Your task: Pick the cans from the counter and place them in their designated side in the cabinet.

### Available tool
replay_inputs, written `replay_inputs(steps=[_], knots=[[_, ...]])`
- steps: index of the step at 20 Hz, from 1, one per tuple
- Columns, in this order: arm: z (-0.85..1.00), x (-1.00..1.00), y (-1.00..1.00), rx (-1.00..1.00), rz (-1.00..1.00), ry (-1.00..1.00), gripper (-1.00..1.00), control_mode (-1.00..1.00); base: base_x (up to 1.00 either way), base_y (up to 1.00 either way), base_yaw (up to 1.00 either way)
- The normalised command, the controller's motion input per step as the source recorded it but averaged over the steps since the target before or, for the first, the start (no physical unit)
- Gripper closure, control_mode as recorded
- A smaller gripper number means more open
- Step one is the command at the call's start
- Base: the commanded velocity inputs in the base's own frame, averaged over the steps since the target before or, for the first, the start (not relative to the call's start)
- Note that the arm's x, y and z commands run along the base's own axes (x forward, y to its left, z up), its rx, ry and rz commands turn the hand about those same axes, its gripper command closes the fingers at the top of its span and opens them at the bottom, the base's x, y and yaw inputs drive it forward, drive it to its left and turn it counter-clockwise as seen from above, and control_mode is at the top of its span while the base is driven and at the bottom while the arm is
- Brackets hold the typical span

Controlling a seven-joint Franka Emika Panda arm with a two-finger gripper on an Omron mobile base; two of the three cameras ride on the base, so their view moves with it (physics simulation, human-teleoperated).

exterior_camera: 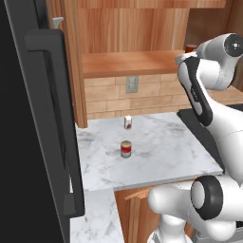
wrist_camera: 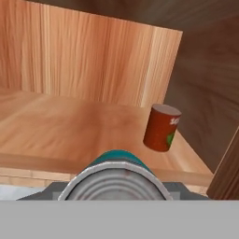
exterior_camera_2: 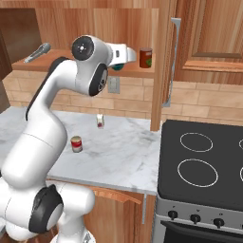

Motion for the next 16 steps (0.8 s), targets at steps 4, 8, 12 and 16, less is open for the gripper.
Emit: replay_inputs(steps=[4,8,12,16], knots=[[0.00,0.12,-0.03,0.00,0.00,0.02,1.00,-1.00,0.00,0.00,0.00],[0.00,0.11,-0.02,0.00,0.00,0.03,1.00,-1.00,0.00,0.00,0.00],[0.00,0.10,-0.03,0.00,0.00,0.04,1.00,-1.00,0.00,0.00,0.00],[0.00,0.08,-0.02,0.00,0.00,0.04,1.00,-1.00,0.00,0.00,0.00]])
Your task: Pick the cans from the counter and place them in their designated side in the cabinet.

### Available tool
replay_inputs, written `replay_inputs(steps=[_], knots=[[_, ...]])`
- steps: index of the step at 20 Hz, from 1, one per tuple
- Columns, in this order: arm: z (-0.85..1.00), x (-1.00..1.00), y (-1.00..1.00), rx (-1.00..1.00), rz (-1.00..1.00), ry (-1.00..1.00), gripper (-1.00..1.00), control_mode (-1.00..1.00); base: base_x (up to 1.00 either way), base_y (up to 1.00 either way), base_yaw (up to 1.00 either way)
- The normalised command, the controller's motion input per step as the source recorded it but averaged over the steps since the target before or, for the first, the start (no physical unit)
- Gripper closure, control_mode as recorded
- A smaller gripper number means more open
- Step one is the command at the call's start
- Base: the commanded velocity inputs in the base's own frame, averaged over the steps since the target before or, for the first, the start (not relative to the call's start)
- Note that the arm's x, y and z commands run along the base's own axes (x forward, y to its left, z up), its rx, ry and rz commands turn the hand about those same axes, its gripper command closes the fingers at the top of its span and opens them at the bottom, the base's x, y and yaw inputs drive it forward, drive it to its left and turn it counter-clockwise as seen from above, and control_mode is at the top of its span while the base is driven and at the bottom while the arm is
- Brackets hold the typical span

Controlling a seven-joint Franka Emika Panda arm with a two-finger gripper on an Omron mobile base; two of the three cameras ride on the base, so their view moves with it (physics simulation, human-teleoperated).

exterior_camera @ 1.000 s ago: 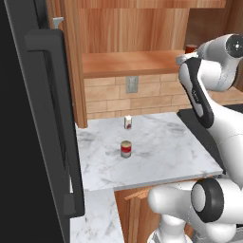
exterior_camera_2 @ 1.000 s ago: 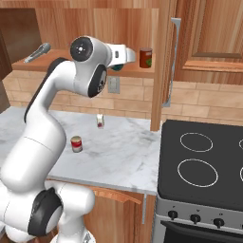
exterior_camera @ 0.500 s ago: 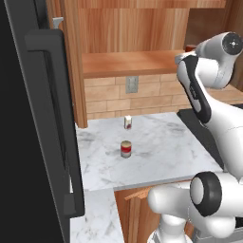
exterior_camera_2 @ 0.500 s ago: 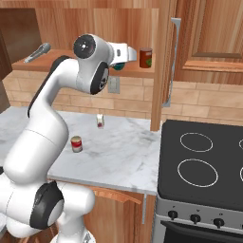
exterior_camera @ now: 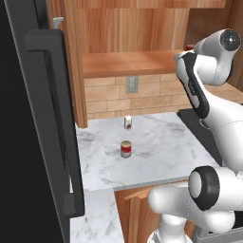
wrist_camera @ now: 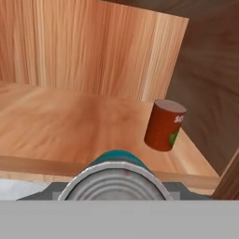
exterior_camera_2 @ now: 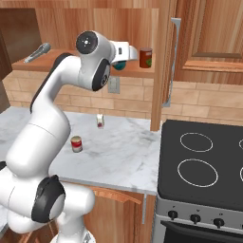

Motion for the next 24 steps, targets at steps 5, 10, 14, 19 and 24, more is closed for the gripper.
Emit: replay_inputs(steps=[5,10,14,19,24], knots=[[0.00,0.07,-0.05,0.00,0.00,0.02,1.00,-1.00,0.00,0.00,0.00],[0.00,0.11,-0.06,0.00,0.00,0.01,1.00,-1.00,0.00,0.00,0.00],[-0.09,0.26,-0.07,0.00,0.00,0.04,1.00,-1.00,0.00,0.00,0.00],[-0.03,0.20,-0.03,0.00,0.00,0.01,1.00,-1.00,0.00,0.00,0.00],[0.00,0.19,-0.04,0.00,0.00,0.00,1.00,-1.00,0.00,0.00,0.00]])
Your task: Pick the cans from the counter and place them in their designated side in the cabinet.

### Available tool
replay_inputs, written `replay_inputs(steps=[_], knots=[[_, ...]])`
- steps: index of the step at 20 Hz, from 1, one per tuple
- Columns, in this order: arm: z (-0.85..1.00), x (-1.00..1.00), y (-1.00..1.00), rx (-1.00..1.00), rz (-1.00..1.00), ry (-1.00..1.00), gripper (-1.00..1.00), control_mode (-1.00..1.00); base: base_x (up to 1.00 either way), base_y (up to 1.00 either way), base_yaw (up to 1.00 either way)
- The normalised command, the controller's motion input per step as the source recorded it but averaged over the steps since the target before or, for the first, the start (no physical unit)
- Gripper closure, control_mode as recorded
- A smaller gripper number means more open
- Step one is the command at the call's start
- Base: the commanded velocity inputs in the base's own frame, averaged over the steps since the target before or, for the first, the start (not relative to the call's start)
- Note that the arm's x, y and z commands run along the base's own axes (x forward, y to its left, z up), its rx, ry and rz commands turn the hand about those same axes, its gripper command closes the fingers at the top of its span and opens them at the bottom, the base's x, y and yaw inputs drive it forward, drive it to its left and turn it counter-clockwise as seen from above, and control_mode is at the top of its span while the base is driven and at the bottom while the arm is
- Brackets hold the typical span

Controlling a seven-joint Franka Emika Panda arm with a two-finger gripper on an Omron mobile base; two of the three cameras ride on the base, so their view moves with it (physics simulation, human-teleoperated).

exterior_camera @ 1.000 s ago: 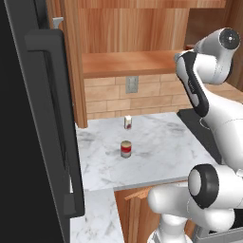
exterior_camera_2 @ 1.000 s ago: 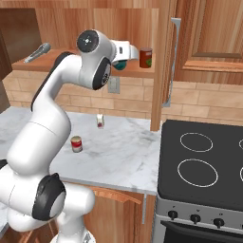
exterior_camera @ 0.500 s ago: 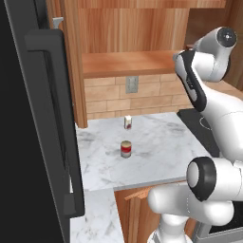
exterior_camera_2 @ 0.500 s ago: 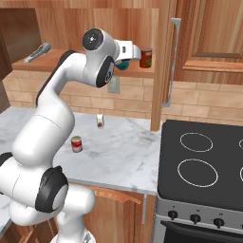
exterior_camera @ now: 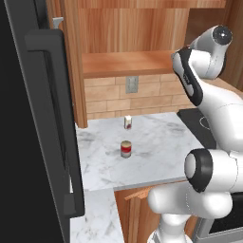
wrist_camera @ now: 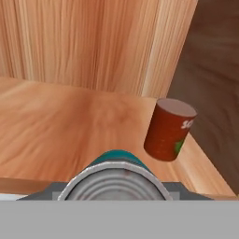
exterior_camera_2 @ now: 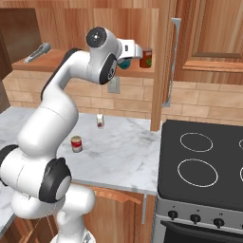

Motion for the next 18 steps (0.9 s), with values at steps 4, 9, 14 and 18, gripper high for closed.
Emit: replay_inputs(steps=[4,9,14,18], knots=[[-0.04,0.13,-0.02,0.00,0.00,0.00,1.00,-1.00,0.00,0.00,0.00],[-0.11,0.11,0.00,0.00,0.00,0.00,1.00,-1.00,0.00,0.00,0.00],[-0.10,0.15,0.00,0.00,0.00,0.00,1.00,-1.00,0.00,0.00,0.00],[-0.05,0.17,0.00,0.00,0.00,0.00,1.00,-1.00,0.00,0.00,0.00]])
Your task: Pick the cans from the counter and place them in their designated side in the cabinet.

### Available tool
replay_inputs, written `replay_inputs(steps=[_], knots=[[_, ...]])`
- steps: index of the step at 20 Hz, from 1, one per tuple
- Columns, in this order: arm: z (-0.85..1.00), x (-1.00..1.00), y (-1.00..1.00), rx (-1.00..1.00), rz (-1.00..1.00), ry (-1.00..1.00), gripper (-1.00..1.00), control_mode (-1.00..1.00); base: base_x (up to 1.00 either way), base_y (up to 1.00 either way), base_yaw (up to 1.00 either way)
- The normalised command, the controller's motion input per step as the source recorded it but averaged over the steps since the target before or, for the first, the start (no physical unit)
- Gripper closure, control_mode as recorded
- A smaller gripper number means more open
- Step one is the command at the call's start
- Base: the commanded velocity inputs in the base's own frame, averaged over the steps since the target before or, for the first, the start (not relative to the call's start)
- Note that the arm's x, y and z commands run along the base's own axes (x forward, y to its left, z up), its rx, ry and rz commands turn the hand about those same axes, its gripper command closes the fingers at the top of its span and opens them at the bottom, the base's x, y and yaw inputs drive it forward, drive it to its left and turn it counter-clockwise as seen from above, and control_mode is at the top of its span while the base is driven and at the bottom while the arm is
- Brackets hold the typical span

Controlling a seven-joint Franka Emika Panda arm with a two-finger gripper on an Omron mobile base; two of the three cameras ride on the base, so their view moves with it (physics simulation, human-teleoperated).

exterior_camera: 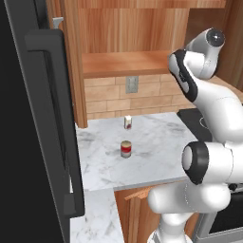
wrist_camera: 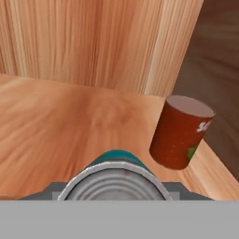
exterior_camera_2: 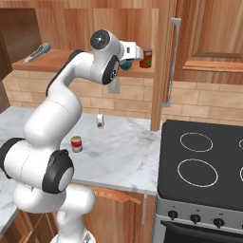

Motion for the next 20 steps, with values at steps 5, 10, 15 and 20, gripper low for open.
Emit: replay_inputs(steps=[5,10,15,20], knots=[[-0.02,0.21,-0.03,0.00,0.00,0.00,1.00,-1.00,0.00,0.00,0.00],[-0.02,0.23,-0.05,0.00,0.00,0.00,1.00,-1.00,0.00,0.00,0.00],[-0.02,0.22,-0.07,0.00,0.00,0.00,1.00,-1.00,0.00,0.00,0.00],[-0.03,0.20,-0.08,0.00,0.00,0.01,1.00,-1.00,0.00,0.00,0.00]])
